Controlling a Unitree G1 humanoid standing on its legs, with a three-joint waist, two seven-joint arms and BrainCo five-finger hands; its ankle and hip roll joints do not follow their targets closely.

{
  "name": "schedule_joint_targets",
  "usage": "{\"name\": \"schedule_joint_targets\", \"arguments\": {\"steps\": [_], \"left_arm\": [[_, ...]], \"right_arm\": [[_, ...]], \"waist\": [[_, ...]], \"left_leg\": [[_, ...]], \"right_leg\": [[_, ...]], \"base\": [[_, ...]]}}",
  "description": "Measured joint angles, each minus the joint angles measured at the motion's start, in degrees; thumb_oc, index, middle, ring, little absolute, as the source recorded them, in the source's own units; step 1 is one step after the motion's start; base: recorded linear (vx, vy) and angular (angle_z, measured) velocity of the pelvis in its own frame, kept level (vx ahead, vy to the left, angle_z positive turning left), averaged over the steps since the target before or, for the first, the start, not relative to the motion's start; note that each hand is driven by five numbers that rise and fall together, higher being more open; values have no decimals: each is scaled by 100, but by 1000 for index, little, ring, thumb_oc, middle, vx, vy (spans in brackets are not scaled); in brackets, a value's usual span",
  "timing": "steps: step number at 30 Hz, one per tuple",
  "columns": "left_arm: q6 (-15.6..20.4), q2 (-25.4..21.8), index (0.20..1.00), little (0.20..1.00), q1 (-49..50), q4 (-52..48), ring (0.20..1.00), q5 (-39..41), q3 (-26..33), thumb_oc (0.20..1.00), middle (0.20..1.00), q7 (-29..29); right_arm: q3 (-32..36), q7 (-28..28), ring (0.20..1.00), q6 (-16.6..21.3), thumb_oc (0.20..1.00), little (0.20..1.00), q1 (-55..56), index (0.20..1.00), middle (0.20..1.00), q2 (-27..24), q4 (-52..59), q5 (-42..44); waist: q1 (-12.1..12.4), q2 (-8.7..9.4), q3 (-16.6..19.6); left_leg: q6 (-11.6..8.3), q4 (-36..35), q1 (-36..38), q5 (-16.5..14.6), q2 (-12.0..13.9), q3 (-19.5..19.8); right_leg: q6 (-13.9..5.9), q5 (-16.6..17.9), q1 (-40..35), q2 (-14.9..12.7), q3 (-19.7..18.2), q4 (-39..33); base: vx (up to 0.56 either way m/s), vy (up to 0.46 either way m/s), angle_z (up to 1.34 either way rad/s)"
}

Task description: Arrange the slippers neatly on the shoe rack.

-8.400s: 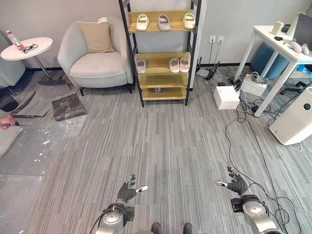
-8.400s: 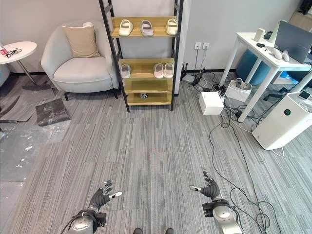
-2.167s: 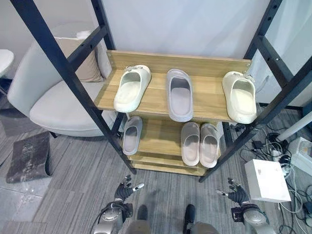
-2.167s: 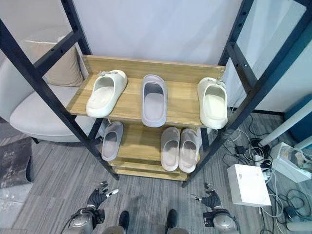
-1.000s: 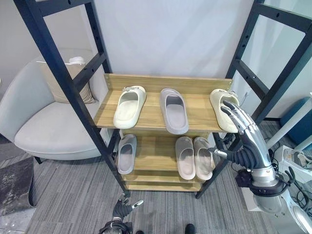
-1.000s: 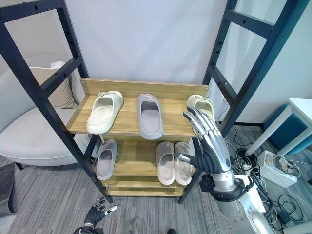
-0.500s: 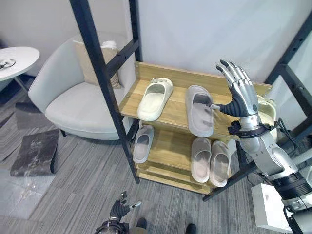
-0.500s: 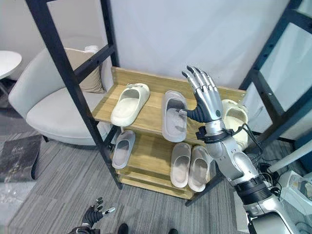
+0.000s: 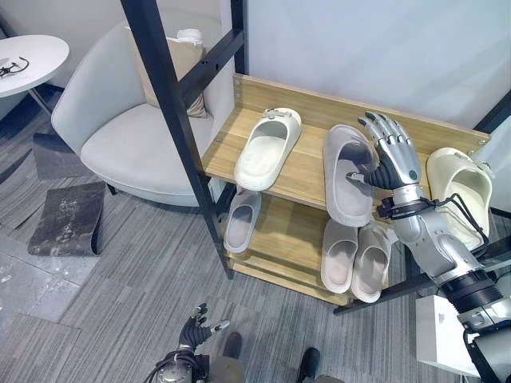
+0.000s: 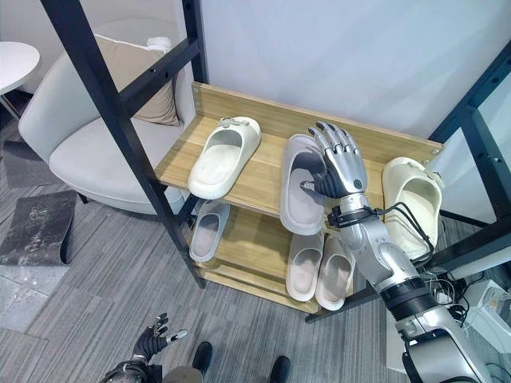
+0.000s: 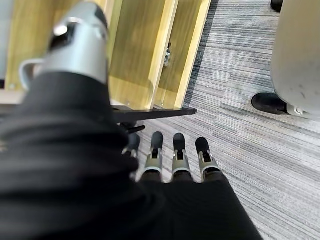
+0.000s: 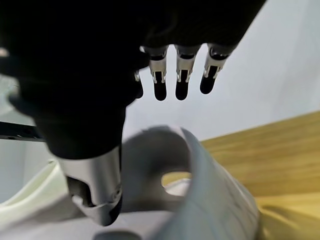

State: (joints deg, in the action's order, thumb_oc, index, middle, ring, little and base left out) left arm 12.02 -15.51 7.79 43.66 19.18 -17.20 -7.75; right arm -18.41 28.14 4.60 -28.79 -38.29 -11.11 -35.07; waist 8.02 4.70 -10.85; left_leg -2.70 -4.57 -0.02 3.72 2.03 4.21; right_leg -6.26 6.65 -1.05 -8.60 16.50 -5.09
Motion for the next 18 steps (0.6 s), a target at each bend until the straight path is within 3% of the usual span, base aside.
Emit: {"name": "schedule_joint_targets", "arguments": {"steps": [9,10,12,13,18], "left_arm": [[1,-2,1000,1000,-94,-5,1000,1,-72,1000,1000,43],[2,1,1000,1000,-121,-2,1000,2,-85,1000,1000,45],[3,-4,1000,1000,-158,23,1000,2,-86,1000,1000,44],[6,-6,1000,1000,-188,30,1000,2,-93,1000,1000,42],[22,-26,1000,1000,-246,103,1000,53,-178,1000,1000,26]], "right_arm": [[-114,37,1000,36,1000,1000,-361,1000,1000,59,-441,38],[-180,56,583,43,583,583,-497,583,583,75,-612,50],[-352,53,231,36,231,231,-763,231,231,81,-914,139],[-472,55,200,26,200,200,-924,200,200,84,-1148,142],[-681,220,200,-18,200,200,-1705,200,200,96,-2027,156]], "waist": [[1,-10,-103],[5,-11,-141],[-8,0,-153],[2,0,-166],[38,-72,-227]], "left_leg": [[-12,-1,-36,8,1,-5],[-17,-1,-48,24,1,-3],[-43,-2,-106,37,16,0],[-62,-1,-154,52,17,2],[-99,21,-421,157,1,141]], "right_leg": [[-17,-12,40,1,-13,-1],[-38,-26,46,0,-10,-1],[-43,-21,106,0,-11,-1],[-46,-10,152,2,-4,-1],[-39,49,331,-2,95,-1]], "base": [[-24,5,-1],[-45,11,0],[-53,15,0],[-91,26,4],[-38,20,13]]}}
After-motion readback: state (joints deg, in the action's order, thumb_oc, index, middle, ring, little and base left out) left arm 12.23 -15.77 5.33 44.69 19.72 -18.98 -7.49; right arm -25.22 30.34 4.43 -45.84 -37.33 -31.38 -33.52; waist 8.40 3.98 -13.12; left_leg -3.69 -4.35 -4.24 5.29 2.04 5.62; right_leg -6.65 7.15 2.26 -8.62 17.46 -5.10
